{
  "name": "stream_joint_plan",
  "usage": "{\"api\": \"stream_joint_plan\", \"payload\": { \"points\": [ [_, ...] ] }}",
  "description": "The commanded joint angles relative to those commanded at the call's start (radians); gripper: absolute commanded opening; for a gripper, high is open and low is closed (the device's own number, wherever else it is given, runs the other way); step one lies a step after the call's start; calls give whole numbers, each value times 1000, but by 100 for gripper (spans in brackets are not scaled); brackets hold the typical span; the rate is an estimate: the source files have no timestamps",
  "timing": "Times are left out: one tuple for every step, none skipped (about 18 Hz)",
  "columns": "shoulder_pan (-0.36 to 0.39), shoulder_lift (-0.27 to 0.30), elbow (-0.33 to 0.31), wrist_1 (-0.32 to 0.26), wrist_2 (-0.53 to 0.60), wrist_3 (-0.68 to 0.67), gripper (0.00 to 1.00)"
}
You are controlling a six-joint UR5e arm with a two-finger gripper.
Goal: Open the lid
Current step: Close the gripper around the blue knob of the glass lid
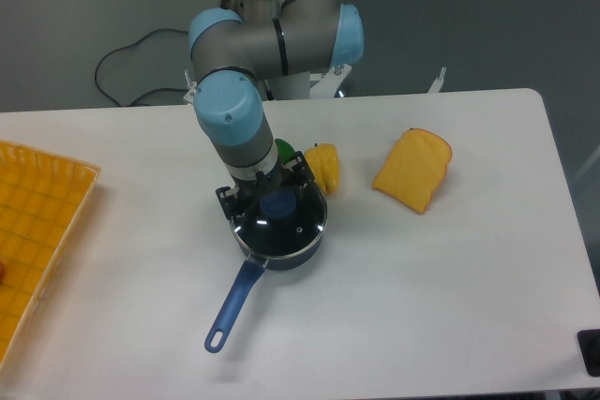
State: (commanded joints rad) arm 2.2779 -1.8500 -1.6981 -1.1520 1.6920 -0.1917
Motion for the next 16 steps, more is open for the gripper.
{"api": "stream_joint_plan", "payload": {
  "points": [
    [0,-2,-2,0,2,0,100],
    [2,-2,-9,0,2,0,100],
    [2,-3,-14,0,2,2,100],
    [3,-3,-14,2,0,2,100],
    [3,-5,-14,2,-6,2,100],
    [3,-9,-14,3,-9,0,100],
    [2,-18,-14,5,-9,0,100],
    [2,-20,-15,9,-9,0,100],
    [0,-20,-15,11,-9,-2,100],
    [0,-21,-15,9,-9,-2,100],
    [2,-21,-15,11,-9,0,100],
    [2,-23,-14,9,-9,0,100],
    [3,-23,-15,9,-12,0,100],
    [3,-23,-15,9,-17,0,100],
    [11,-20,-15,9,-20,0,100],
    [17,-18,-15,9,-21,0,100]
  ]
}}
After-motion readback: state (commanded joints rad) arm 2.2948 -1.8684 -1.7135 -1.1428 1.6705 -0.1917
